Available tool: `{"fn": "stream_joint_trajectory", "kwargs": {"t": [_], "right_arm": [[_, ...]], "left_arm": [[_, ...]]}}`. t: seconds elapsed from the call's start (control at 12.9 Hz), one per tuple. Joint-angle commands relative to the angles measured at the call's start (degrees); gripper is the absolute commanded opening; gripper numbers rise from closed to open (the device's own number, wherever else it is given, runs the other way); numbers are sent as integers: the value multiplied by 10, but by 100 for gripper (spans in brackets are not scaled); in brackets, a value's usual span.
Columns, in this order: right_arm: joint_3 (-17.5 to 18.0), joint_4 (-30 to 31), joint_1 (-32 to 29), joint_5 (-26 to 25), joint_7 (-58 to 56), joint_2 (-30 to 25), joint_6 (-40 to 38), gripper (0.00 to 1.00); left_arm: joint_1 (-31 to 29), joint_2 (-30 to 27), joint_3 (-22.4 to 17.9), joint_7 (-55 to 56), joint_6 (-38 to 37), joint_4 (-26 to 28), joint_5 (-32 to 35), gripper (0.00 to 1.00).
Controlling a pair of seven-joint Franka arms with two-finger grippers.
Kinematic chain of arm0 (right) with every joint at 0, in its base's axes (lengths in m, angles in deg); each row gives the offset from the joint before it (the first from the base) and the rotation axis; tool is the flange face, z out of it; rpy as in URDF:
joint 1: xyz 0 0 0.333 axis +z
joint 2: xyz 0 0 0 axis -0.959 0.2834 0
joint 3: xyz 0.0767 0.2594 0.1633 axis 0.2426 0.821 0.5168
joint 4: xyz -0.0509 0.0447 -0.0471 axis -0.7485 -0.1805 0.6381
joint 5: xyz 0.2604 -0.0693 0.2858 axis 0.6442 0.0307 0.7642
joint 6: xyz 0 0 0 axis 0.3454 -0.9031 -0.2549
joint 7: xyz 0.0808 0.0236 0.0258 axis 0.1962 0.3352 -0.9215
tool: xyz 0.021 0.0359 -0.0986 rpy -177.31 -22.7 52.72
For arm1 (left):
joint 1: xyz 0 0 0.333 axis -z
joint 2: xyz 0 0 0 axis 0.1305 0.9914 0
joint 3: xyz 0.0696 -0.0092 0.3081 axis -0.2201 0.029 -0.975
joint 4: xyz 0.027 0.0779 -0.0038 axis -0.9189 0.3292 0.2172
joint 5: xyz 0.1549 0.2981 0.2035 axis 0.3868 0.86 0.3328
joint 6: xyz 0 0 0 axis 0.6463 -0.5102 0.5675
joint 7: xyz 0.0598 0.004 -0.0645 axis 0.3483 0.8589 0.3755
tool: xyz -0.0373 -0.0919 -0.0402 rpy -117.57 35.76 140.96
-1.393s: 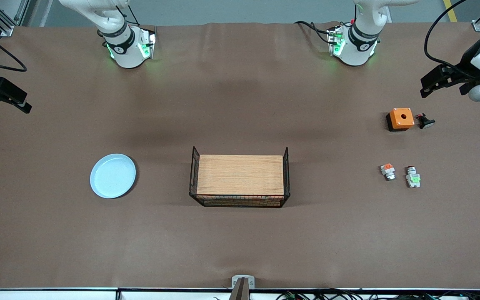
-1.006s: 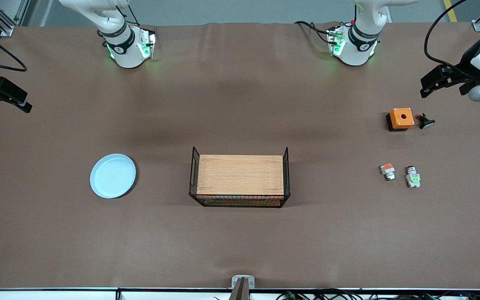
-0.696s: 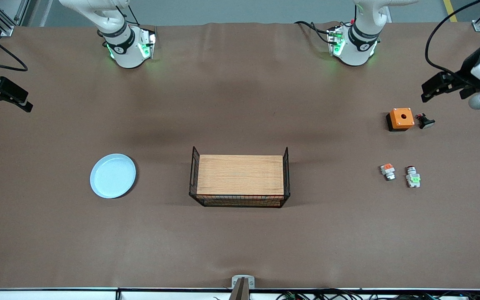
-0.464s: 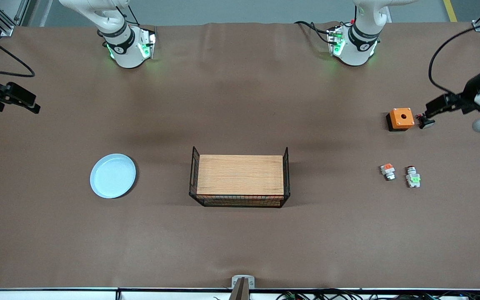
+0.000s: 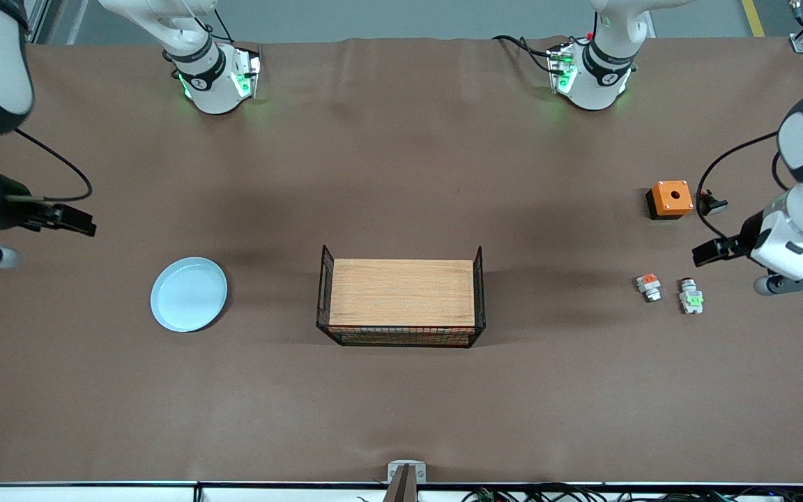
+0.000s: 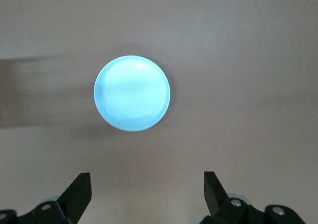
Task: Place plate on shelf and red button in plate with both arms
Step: 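Lower the right gripper to the plate rim while the left gripper descends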
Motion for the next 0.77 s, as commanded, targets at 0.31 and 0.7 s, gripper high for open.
{"fn": "stream_joint_trajectory", "kwargs": {"t": [0.31, 0.7], "right_arm": [[5, 175, -32, -11, -2, 62, 271, 100], [5, 173, -44, -7, 0, 148, 348, 100]], "left_arm": [[-49, 103, 3, -9, 140, 50, 14, 99], [-77, 168, 5, -44, 216, 49, 51, 97]]}}
